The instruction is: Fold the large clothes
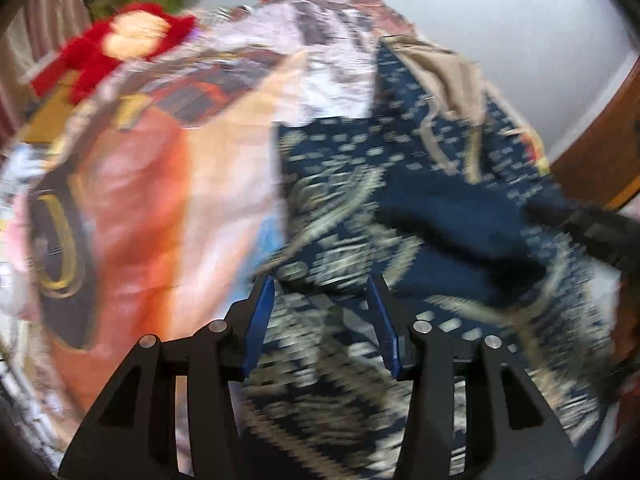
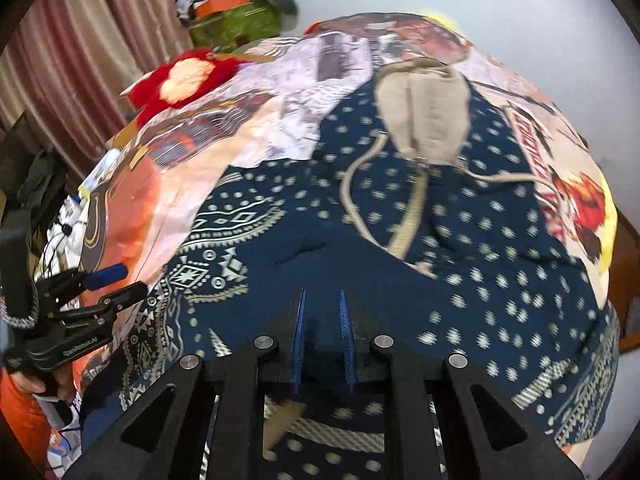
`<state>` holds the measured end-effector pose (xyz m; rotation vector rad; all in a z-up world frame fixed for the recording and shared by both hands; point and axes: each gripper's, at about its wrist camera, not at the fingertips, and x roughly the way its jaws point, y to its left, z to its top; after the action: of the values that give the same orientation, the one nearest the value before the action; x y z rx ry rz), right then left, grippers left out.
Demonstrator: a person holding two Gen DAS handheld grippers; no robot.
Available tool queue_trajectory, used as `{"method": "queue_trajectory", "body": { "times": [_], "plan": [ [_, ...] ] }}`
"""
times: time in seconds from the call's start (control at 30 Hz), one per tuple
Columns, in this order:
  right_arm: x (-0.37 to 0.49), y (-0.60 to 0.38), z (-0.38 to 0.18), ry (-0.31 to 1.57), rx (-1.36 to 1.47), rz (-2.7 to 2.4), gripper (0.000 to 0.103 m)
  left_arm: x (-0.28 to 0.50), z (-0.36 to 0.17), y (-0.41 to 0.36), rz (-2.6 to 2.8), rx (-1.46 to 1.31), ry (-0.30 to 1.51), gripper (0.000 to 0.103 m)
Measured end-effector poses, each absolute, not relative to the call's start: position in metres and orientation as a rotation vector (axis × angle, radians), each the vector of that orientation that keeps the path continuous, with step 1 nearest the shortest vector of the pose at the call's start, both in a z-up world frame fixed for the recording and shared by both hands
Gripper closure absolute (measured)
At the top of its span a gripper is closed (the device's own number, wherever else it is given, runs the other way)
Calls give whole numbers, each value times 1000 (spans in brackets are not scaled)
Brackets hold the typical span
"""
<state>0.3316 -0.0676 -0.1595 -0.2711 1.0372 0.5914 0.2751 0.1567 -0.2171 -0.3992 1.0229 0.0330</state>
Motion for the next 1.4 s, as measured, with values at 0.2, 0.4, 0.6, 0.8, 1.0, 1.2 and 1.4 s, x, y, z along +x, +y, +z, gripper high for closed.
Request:
{"method": "queue_trajectory", "body": {
  "times": [0.2,0.4,0.6,0.8,1.0,1.2,1.4],
  "plan": [
    [334,-78,-175,1102,-290,564,90,326,-238,137,-128,-635,1114,54],
    [340,-127,-199,1223,-274,504,90,365,-265,116,-145,-742,1176,54],
    [327,-182,-202,1238,-249,458,90,395,-263,107,-51,-693,1170,89],
    [311,-246,-179,1175,-109,412,90,399,-187,47,-90,-408,994,94],
    [286,-304,-155,1069,-97,285,90,392,-124,-49,-294,-201,879,95],
    [268,-357,-145,1040,33,217,90,393,-142,-135,-442,-94,977,95],
    [248,-392,-147,1045,128,180,90,390,-192,-179,-532,-79,1229,87]
  ]
}}
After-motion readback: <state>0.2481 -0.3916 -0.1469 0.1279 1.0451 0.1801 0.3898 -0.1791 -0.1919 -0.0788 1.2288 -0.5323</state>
